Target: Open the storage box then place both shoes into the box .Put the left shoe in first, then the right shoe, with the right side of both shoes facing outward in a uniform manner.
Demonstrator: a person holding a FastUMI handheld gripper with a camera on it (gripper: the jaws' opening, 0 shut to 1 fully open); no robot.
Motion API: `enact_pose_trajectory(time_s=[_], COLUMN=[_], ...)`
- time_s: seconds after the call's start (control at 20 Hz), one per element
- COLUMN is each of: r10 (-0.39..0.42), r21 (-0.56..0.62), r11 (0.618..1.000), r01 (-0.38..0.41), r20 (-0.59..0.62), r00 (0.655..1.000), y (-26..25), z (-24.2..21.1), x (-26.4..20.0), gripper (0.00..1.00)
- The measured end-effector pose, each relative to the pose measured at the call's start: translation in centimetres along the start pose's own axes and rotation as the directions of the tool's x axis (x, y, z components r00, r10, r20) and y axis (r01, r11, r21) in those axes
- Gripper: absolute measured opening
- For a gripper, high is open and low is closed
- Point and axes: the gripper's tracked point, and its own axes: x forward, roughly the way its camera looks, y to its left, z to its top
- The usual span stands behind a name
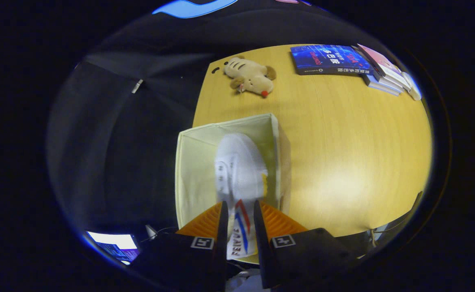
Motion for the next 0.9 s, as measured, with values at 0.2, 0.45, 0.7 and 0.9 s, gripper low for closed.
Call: enact_pose_trajectory(time_s=[0.2, 0.45, 0.7, 0.9], r10=[-0.008, 0.017, 0.055, 0.063], r21=[-0.035, -0.015, -0.031, -0.039], r11=[0.999, 1.000, 0.998, 0.998], r01=[0.008, -0.017, -0.052, -0.055], r20=[0.019, 0.031, 0.128, 0.261], r00=[1.000, 0.999, 0.990, 0.963], y=[-0.6, -0.5, -1.2, -2.8], z=[0.5, 0.0, 1.4, 3.8], x=[-0.6, -1.4, -3.6, -6.4], gripper=[0.99, 0.99, 0.99, 0.99])
